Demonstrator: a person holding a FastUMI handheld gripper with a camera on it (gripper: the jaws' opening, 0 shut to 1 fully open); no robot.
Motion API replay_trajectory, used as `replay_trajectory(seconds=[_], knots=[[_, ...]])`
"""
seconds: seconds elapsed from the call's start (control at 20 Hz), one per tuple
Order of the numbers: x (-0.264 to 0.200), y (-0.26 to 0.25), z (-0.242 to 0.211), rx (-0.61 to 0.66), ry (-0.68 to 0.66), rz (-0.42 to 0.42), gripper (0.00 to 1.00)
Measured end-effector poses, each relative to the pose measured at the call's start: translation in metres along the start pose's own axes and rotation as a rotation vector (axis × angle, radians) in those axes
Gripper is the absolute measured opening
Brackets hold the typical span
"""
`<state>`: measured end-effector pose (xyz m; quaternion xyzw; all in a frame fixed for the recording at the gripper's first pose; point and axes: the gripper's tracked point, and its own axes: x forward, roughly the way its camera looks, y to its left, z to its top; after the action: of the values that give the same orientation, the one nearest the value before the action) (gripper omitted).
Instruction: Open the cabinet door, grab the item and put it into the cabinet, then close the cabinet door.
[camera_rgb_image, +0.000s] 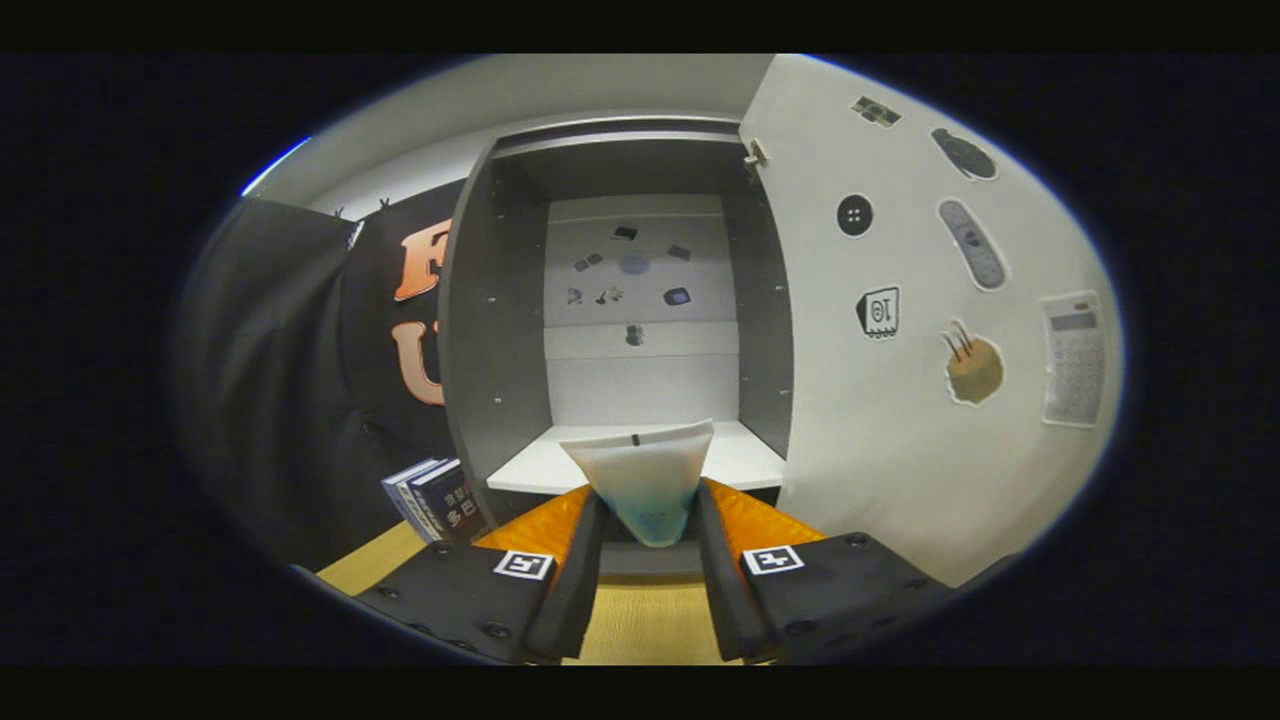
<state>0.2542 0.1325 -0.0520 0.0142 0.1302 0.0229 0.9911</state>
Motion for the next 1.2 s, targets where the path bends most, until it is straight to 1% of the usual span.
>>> replay_trajectory(seconds=[0.1,0.25,0.45,0.55,0.75,1.05,1.2], knots=[[0.026,0.003,0.013,0.028,0.009,0.014,0.55],[0.074,0.006,0.02,0.042,0.042,0.021,0.55],[0.132,0.0,0.003,0.03,0.119,-0.004,0.55],[0.154,0.001,-0.008,0.037,0.167,-0.003,0.55],[0.183,0.005,-0.027,0.068,0.235,0.004,0.55],[0.207,0.008,-0.027,0.052,0.25,0.008,0.55],[0.211,0.007,-0.028,0.046,0.238,-0.001,0.58]])
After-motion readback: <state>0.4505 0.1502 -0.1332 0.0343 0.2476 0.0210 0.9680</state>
